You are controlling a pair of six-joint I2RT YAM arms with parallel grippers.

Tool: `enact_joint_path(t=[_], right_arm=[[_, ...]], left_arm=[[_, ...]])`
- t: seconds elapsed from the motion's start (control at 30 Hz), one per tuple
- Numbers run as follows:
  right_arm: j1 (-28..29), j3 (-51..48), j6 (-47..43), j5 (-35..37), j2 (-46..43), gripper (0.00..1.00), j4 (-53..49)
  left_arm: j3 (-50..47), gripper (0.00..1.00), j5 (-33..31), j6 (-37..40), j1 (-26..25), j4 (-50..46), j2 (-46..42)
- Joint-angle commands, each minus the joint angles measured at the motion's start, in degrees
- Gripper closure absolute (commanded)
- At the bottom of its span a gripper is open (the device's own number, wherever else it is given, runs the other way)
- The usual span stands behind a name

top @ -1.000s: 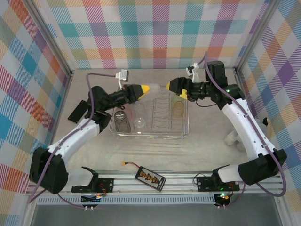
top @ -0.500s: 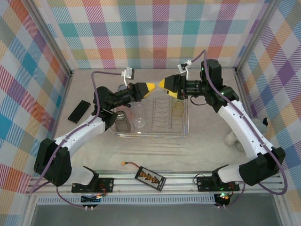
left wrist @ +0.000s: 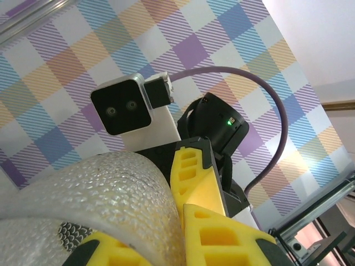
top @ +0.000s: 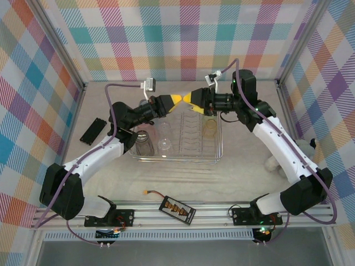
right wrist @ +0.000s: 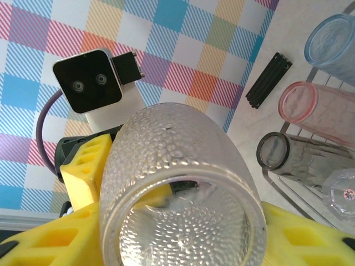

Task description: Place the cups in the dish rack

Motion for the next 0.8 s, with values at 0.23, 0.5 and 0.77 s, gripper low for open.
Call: enact_joint_path(t=[0.23,0.5,0.77], right_arm=[[0.55,9.00,-18.77,15.46,-2.13,0.56,-25.49],[0.49,7.25,-35.93,36.12,-4.58,0.56,-46.88],[0.54,-0.67,-43.20,40.56,-4.36,0.57,-47.64]], left_arm=[[-4.20,0.00,-0.05,14.55,1.17,-20.78,-3.50],[1.61,0.00,-31.86,44.26,2.61,-74.15,-14.96],[2.38,0.00,-52.95,53.23,2.78,-84.33,-22.81]])
